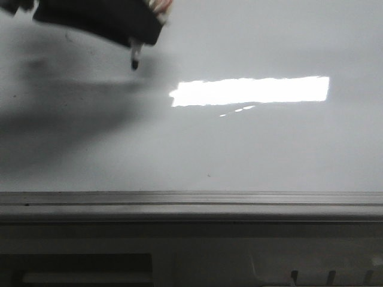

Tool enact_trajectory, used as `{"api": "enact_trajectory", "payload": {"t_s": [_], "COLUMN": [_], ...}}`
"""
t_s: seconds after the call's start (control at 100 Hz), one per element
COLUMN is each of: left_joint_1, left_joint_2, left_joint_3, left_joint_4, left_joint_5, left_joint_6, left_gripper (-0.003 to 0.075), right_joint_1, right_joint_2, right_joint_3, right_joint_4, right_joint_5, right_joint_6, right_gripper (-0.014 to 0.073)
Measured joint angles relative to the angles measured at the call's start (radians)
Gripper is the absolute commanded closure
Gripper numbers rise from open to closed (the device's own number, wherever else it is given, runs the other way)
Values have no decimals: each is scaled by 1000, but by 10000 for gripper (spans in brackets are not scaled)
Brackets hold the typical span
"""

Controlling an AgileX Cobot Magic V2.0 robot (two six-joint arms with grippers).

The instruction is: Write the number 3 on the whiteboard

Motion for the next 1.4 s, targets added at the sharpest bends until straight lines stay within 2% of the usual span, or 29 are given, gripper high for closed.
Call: {"api": "enact_trajectory", "payload": {"t_s": [0.08, 0.12, 0.27, 0.45, 0.59, 0.66, 0.8, 0.91, 1.01, 1.08, 1.18, 1.23, 1.31, 1.4], "left_joint_1": [-106, -165, -321, -353, -353, -353, -353, -353, -353, -353, -353, -353, -353, -353], "left_joint_2": [-51, -68, -83, -83, -83, -83, -83, -85, -88, -99, -138, -168, -235, -326], "left_joint_3": [-48, -61, -70, -70, -70, -70, -70, -70, -70, -70, -70, -70, -72, -72], "left_joint_4": [42, 77, 272, 344, 351, 351, 351, 327, 336, 352, 361, 363, 366, 384], "left_joint_5": [75, 112, 181, 195, 195, 195, 207, 217, 214, 205, 162, 146, 133, 131], "left_joint_6": [189, 241, 324, 333, 333, 333, 333, 284, 231, 200, 132, 88, 32, -21], "left_gripper": [741, 741, 741, 741, 741, 741, 741, 731, 641, 517, 290, 215, 202, 293], "right_joint_1": [75, 117, 330, 548, 619, 626, 628, 628, 628, 628, 628, 630, 630, 630], "right_joint_2": [78, 127, 306, 470, 540, 566, 596, 596, 596, 596, 596, 597, 601, 614], "right_joint_3": [-70, -110, -245, -317, -334, -338, -338, -339, -341, -341, -341, -341, -341, -341], "right_joint_4": [124, 160, 122, 31, 24, 24, 16, -20, -20, -17, 2, 8, 16, 18], "right_joint_5": [68, 93, 125, 123, 90, 83, 66, 29, 21, -3, -65, -110, -210, -337], "right_joint_6": [-182, -245, -332, -350, -352, -352, -352, -365, -365, -365, -358, -357, -356, -353], "right_gripper": [123, 123, 123, 123, 131, 237, 650, 652, 652, 652, 652, 655, 655, 655]}}
